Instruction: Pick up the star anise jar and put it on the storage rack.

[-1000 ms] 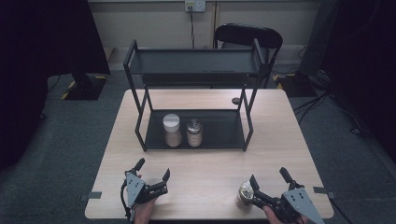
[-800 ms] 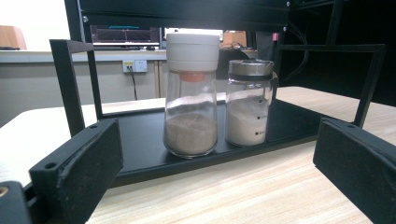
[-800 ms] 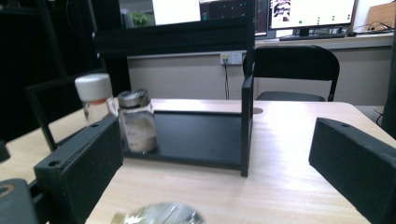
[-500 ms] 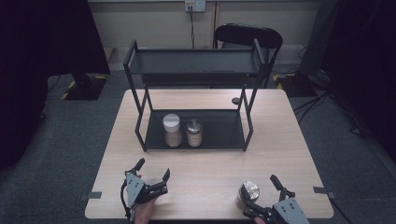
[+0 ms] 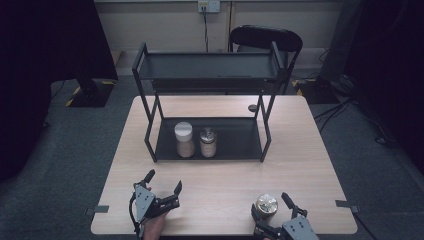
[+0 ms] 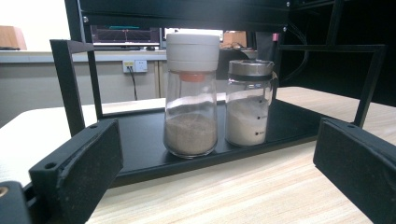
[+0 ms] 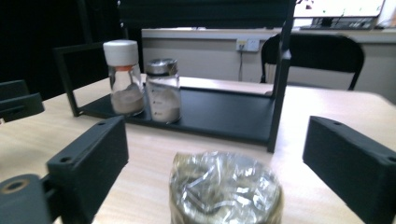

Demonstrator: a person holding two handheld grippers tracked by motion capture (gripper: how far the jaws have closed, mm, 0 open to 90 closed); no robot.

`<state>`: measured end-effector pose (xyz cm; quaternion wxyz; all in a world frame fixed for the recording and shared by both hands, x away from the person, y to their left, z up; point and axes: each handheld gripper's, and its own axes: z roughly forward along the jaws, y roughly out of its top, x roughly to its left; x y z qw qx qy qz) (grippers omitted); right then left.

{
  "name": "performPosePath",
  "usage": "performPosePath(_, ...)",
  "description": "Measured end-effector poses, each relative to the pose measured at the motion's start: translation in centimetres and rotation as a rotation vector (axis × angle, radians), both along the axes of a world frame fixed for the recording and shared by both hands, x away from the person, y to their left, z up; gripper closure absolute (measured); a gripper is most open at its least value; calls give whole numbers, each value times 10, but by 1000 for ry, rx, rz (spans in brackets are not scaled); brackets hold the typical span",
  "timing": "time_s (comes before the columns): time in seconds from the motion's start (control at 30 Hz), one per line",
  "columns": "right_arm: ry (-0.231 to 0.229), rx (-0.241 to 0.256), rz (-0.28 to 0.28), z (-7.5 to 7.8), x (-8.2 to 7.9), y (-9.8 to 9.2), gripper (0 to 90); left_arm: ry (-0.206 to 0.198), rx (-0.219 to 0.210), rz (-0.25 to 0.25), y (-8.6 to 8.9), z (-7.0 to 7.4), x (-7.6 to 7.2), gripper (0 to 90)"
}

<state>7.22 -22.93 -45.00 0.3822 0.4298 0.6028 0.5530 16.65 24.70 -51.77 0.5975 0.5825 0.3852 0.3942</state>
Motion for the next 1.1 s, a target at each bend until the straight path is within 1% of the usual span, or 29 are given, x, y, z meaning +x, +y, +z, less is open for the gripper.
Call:
performPosePath(0.13, 9, 17, -13, -6, -2, 0, 74, 0, 0, 0, 0, 0, 0, 7)
performPosePath(0.2, 12, 0, -20, -8, -3, 1, 67, -1, 0, 0, 0, 0, 0, 6)
performPosePath(0.23, 7, -11, -14, -10, -4, 1, 51, 0, 0, 0, 0, 0, 0, 6)
performPosePath(0.3, 17, -35, -18, -12, -4, 4, 49, 0, 0, 0, 0, 0, 0, 7)
performPosePath(0.33, 24, -38, -17, -13, -2, 4, 47, 0, 0, 0, 0, 0, 0, 6)
performPosePath(0.4, 38, -26, -6, -16, 0, 2, 44, -1, -1, -2, 0, 0, 0, 7)
performPosePath(0.43, 45, -27, -6, -17, 1, 3, 44, -1, -1, -2, 0, 0, 0, 7)
performPosePath(0.5, 57, -13, -18, -20, 1, 3, 37, 0, 0, -2, 0, 0, 0, 6)
performPosePath(0.53, 67, -6, -19, -20, 2, 3, 18, -1, -1, -2, 0, 0, 0, 7)
performPosePath(0.57, 72, -8, -24, -21, 2, 4, 8, -1, -1, 0, 0, 0, 0, 6)
performPosePath(0.6, 79, -15, -38, -21, 3, 6, 12, -1, 0, 1, 0, 0, 0, 6)
performPosePath(0.63, 85, -20, -40, -21, 4, 6, 18, 0, 0, 2, 0, 0, 0, 6)
performPosePath(0.7, 80, 1, -44, -22, 3, 6, 23, 0, 0, 2, 0, 0, 0, 6)
performPosePath(0.8, 93, 7, -35, -24, 4, 5, 32, 0, 0, 2, 0, 0, 0, 6)
performPosePath(0.9, 111, -2, -39, -25, 5, 6, 43, 0, 0, 1, 0, 0, 0, 6)
performPosePath(1.0, 123, -16, -28, -25, 7, 4, 103, 0, 1, 2, 0, 0, 0, 7)
performPosePath(1.03, 130, -22, -22, -25, 8, 4, 112, 0, 0, 1, 0, 0, 0, 7)
performPosePath(1.1, 142, -20, -24, -26, 9, 4, 121, 0, 0, 1, 0, 0, 0, 6)
